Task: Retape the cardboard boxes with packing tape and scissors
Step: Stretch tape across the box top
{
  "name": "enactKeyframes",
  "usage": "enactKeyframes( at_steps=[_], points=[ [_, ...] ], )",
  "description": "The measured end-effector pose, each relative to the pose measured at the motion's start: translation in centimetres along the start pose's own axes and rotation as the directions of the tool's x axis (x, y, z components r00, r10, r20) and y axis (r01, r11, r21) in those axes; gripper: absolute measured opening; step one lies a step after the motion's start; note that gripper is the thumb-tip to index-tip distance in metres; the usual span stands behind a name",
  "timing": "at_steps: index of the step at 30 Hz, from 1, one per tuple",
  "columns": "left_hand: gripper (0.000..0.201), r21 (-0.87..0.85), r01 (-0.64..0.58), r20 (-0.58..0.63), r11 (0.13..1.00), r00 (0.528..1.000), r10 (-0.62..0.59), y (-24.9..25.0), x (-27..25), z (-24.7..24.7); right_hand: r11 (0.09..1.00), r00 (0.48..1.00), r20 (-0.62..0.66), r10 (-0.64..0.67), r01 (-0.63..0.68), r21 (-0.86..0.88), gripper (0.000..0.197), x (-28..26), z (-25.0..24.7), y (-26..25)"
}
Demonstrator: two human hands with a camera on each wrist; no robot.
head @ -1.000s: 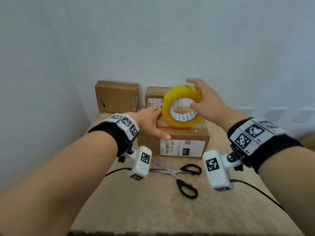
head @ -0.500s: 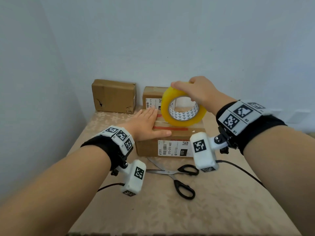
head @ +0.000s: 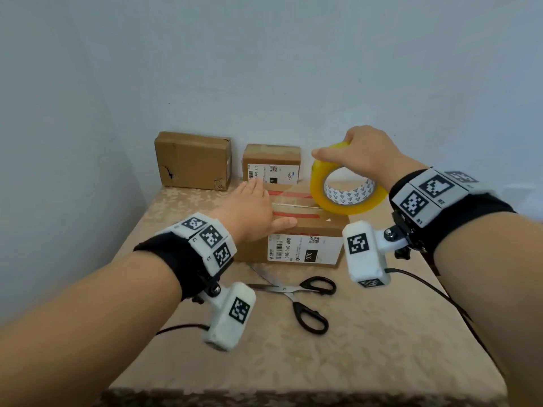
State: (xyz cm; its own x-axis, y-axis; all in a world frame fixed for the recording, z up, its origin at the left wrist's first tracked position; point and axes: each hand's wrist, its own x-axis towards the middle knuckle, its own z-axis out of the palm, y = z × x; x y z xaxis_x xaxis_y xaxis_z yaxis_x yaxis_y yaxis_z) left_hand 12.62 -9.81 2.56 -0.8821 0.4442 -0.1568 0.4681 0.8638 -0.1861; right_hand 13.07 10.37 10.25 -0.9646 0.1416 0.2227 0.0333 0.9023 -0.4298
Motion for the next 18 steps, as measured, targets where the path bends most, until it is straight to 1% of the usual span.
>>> enactKeyframes(
  at_steps=[2, 3, 4, 5, 7, 8, 9, 11, 14, 16, 18],
  points=[
    [0.076, -0.021, 0.012, -0.091, 1.000, 0.996, -0.014, 0.6, -0.4, -0.5, 1.000, 1.000, 0.008, 0.000, 0.000, -0.003, 0.052, 0.0, 0.1, 0.2],
    [0.068, -0.057, 0.015, -0.111, 0.998, 0.994, -0.022, 0.7, -0.6, -0.8, 1.000, 1.000, 0.009, 0.001, -0.001, -0.004, 0.052, 0.0, 0.1, 0.2],
    [0.068, -0.076, 0.030, -0.099, 0.997, 0.994, -0.037, 0.6, -0.9, -0.9, 1.000, 1.000, 0.005, 0.000, 0.000, -0.005, 0.052, 0.0, 0.2, 0.3],
    [0.075, -0.044, 0.038, -0.067, 0.998, 0.997, -0.041, 0.5, -0.9, -0.8, 1.000, 1.000, -0.002, 0.000, 0.000, -0.006, 0.053, 0.0, 0.3, 0.2],
    [0.104, 0.015, 0.018, 0.008, 1.000, 1.000, -0.018, 0.4, -0.9, 0.4, 1.000, 1.000, -0.014, -0.003, 0.003, -0.020, 0.054, 0.0, 0.5, 0.0],
    [0.116, 0.009, 0.003, 0.030, 1.000, 1.000, -0.004, 0.6, -1.0, 0.8, 0.999, 1.000, -0.016, -0.008, 0.007, -0.034, 0.055, 0.0, 0.6, -0.1],
    [0.121, -0.026, -0.006, 0.049, 1.000, 0.999, 0.008, 1.0, -1.2, 1.0, 0.999, 1.000, -0.015, -0.014, 0.013, -0.050, 0.055, 0.1, 0.8, -0.1],
    [0.122, -0.108, -0.030, 0.072, 0.994, 0.997, 0.038, 2.0, -1.0, 0.8, 0.997, 1.000, -0.007, -0.022, 0.022, -0.075, 0.054, 0.3, 1.0, -0.4],
    [0.121, -0.112, -0.053, 0.085, 0.992, 0.994, 0.063, 3.6, 0.2, 0.4, 0.993, 1.000, 0.001, -0.030, 0.030, -0.113, 0.054, 0.3, 1.3, -1.0],
    [0.108, -0.128, -0.058, 0.079, 0.990, 0.995, 0.069, 3.7, 0.7, 0.3, 0.990, 0.999, -0.002, -0.039, 0.038, -0.138, 0.053, 0.2, 1.5, -1.3],
    [0.100, -0.177, -0.078, 0.044, 0.981, 0.995, 0.087, 3.2, 0.5, 0.7, 0.992, 0.998, -0.010, -0.059, 0.057, -0.115, 0.052, 0.0, 1.4, -1.3]
  ],
)
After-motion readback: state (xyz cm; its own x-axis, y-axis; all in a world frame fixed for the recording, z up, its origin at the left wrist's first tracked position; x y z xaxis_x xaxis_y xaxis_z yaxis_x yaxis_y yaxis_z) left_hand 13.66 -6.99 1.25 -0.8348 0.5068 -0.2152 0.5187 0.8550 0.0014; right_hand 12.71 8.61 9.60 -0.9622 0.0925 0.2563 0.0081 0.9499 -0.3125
